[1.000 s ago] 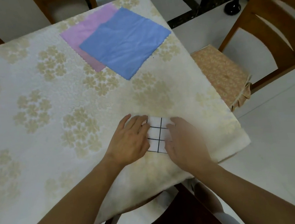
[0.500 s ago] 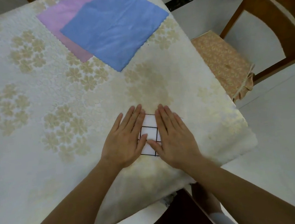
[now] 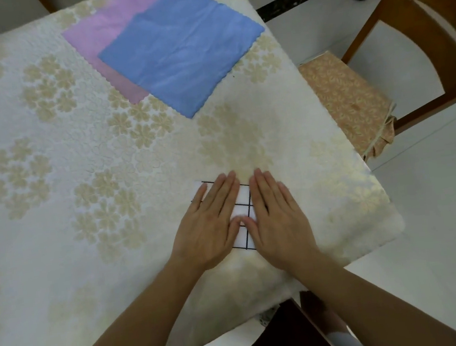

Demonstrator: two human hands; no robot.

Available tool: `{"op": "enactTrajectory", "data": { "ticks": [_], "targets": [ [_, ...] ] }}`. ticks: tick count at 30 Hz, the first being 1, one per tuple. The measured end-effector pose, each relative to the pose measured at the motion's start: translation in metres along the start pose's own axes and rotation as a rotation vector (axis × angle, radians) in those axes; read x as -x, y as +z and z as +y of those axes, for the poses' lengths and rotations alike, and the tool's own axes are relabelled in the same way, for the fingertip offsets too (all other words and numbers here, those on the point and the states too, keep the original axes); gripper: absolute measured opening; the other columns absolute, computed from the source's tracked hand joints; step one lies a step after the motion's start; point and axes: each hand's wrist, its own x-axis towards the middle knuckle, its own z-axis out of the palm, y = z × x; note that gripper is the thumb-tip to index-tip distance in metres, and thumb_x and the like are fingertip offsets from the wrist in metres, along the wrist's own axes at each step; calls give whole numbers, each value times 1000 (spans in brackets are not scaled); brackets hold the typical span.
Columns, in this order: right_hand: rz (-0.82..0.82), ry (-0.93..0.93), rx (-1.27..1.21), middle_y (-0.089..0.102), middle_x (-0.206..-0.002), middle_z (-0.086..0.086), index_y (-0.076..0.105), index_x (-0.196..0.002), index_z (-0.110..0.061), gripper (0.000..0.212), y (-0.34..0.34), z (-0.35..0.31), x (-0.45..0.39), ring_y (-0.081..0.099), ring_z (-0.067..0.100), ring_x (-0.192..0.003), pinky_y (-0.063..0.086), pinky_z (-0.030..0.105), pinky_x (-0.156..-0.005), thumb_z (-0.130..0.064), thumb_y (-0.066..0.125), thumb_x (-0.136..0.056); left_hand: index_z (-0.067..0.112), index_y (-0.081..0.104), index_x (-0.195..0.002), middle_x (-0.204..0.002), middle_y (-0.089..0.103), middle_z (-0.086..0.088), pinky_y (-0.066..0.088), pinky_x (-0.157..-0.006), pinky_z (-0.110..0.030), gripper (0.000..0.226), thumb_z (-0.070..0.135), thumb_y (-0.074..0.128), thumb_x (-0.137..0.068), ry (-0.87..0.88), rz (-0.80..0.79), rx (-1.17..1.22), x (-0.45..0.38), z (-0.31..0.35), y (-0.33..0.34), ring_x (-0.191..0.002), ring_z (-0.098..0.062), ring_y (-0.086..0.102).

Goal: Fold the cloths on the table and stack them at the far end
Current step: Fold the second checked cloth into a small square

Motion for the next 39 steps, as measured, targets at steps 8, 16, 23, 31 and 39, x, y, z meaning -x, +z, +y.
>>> {"op": "enactTrajectory", "data": {
  "ticks": [8,16,23,31,39],
  "targets": [
    [16,43,39,3,-167,12,9,-158,-4,85,-7,27,21,2,23,-155,19,47,-124,-63,29,-101,11,-2,-158,-167,-6,-4,14,-124,-45,70,52,15,-103,-176,1,9,13,-14,-6,-153,-16,-6],
    [-68,86,45,0,-167,10,6,-159,-6,85,-15,25,22,1,23,-155,15,47,-123,-67,17,-100,10,5,-158,-167,3,-6,12,-124,-43,71,50,23,-103,-255,25,73,15,-7,-12,-153,-19,2],
    [100,399,-163,64,-94,13,64,-98,-6,26,-53,26,36,62,36,-86,49,39,-68,-30,62,-89,-1,63,-116,-112,54,-22,50,-73,-43,32,18,62,-90,-705,282,344,30,9,-40,-95,-41,56],
    [-6,821,-529,67,-90,7,59,-101,-10,28,-61,-5,28,53,22,-76,42,31,-67,-38,61,-96,2,59,-114,-110,55,-15,42,-78,-34,28,24,59,-96,-925,216,602,22,28,-48,-95,-31,56],
    [-108,1013,-882,71,-104,11,67,-110,-7,38,-53,-6,12,63,26,-86,46,31,-72,-41,67,-91,4,57,-108,-100,63,-8,39,-75,-30,25,27,56,-99,-1045,163,720,16,31,-51,-94,-24,57]
  ]
}}
